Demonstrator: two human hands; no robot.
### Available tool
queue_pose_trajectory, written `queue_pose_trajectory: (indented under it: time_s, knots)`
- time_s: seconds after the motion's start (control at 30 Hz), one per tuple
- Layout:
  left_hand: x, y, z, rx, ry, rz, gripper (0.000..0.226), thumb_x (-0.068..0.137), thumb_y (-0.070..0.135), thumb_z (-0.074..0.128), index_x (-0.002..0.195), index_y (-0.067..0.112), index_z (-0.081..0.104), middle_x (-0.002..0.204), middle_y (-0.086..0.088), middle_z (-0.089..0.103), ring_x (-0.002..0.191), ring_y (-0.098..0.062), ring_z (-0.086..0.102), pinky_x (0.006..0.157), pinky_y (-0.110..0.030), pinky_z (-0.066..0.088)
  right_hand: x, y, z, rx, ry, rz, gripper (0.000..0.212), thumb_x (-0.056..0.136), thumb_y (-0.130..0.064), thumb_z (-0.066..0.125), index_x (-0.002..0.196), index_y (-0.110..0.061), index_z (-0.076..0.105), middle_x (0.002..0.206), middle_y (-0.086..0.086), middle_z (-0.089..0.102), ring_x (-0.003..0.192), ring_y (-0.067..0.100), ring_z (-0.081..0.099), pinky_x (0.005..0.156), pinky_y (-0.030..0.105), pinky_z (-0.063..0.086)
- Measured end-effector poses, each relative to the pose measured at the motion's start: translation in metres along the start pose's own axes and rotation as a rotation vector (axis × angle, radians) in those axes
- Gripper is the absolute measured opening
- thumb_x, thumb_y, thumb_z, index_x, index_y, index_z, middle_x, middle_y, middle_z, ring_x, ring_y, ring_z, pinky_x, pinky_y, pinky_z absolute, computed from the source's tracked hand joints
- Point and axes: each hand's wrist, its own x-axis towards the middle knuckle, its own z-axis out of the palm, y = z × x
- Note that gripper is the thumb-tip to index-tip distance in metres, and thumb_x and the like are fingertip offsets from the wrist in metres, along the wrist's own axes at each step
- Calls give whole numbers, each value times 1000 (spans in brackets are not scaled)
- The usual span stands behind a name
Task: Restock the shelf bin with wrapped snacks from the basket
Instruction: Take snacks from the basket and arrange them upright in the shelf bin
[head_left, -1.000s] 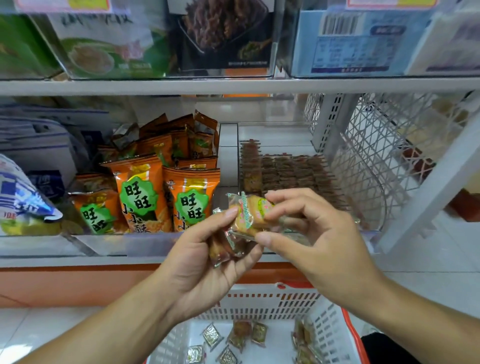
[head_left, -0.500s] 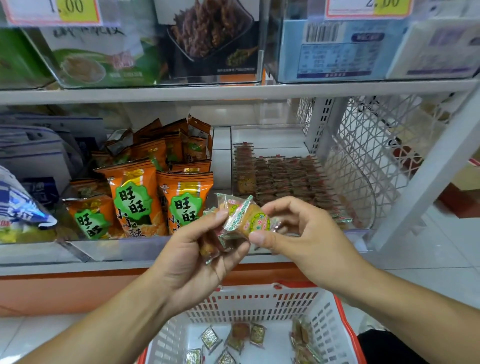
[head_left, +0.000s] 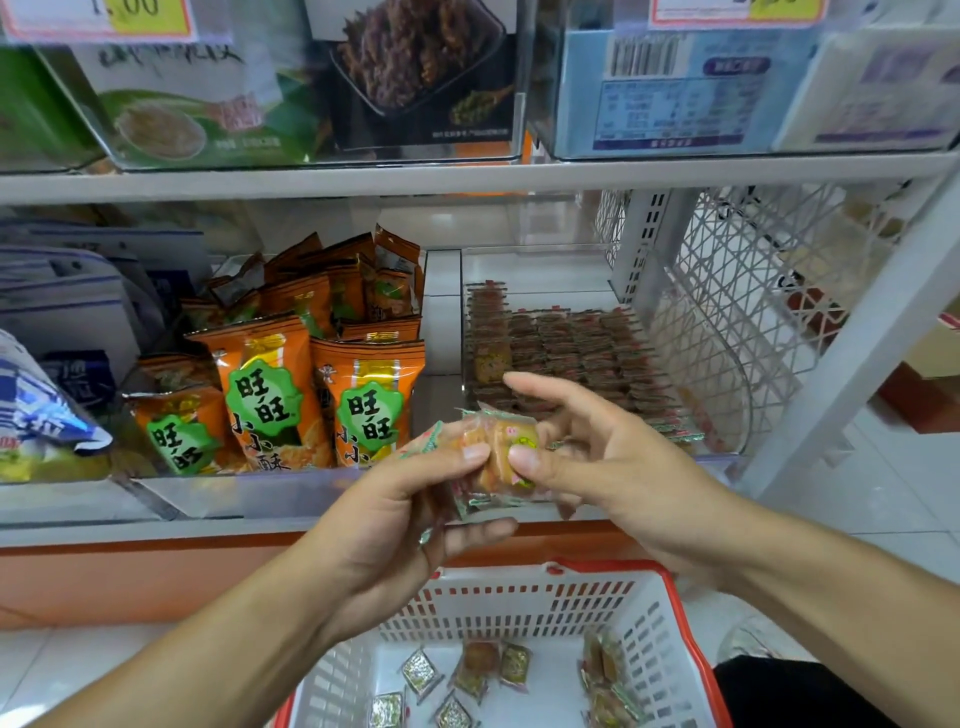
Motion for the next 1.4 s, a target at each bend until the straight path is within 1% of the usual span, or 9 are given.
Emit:
queue_pose_trajectory:
  time_s: [0.37, 0.47, 0.63, 0.8, 0.93, 1.03, 1.17, 1.33, 1.4]
  knots:
    - [3, -6, 3, -37, 201, 71, 70, 57, 25, 83, 124, 11, 66, 106, -12, 78, 84, -19, 77, 55, -29, 61, 31, -11, -22, -67, -298, 58, 40, 73, -28, 83, 107, -18, 64, 101, 4, 72, 85, 14, 67, 67, 28, 53]
    - [3, -5, 5, -29, 255, 128, 73, 56, 27, 83, 125, 15, 63, 108, -12, 78, 93, -25, 78, 54, -31, 61, 54, -14, -37, 22, -122, 27, 44, 69, -28, 85, 109, -21, 67, 108, 7, 72, 88, 14, 70, 65, 23, 55]
    - [4, -4, 12, 41, 265, 148, 79, 56, 28, 86, 129, 29, 57, 119, -8, 75, 95, -31, 77, 56, -33, 60, 100, 11, -47, -579, 331, -45, 42, 71, -36, 90, 105, -36, 65, 115, -14, 67, 106, 7, 62, 87, 25, 47]
    - [6, -3, 14, 58, 242, 136, 77, 58, 30, 85, 130, 28, 58, 114, -5, 77, 95, -30, 77, 58, -33, 60, 135, 35, -29, -655, 382, -91, 47, 78, -14, 85, 119, -28, 66, 120, -6, 69, 104, 8, 63, 71, -1, 39]
    - [8, -3, 11, 52, 224, 117, 76, 60, 27, 85, 130, 27, 58, 113, -5, 77, 96, -30, 77, 58, -34, 61, 147, 38, -18, -686, 456, -27, 53, 80, -5, 74, 128, -23, 60, 117, -1, 70, 100, 16, 66, 76, 17, 50]
    - [10, -2, 9, 44, 217, 103, 77, 58, 28, 86, 130, 26, 58, 112, -6, 77, 97, -31, 77, 58, -34, 61, 147, 39, -15, -746, 485, 16, 57, 80, -3, 68, 131, -27, 56, 120, -2, 67, 86, 11, 56, 57, 6, 35]
    - [6, 1, 9, -14, 214, 87, 71, 60, 33, 84, 127, 22, 62, 109, -10, 78, 94, -29, 77, 56, -31, 60, 138, 32, -14, -783, 412, 40, 64, 83, 2, 63, 138, -28, 52, 133, 0, 62, 99, 13, 57, 62, 6, 37]
    - [-4, 6, 12, -195, 189, 74, 55, 62, 46, 83, 103, 10, 75, 109, -21, 76, 85, -31, 77, 54, -31, 61, 113, -7, -6, -731, 452, -184, 44, 84, -17, 77, 123, -30, 62, 119, -4, 65, 97, 10, 64, 78, 20, 47]
    - [-8, 9, 11, -271, 184, 71, 60, 62, 47, 83, 105, 6, 75, 110, -24, 74, 85, -32, 76, 57, -33, 62, 90, -25, 6, -578, 296, -325, 26, 83, -39, 78, 107, -35, 68, 103, -13, 71, 92, 3, 67, 79, 22, 51]
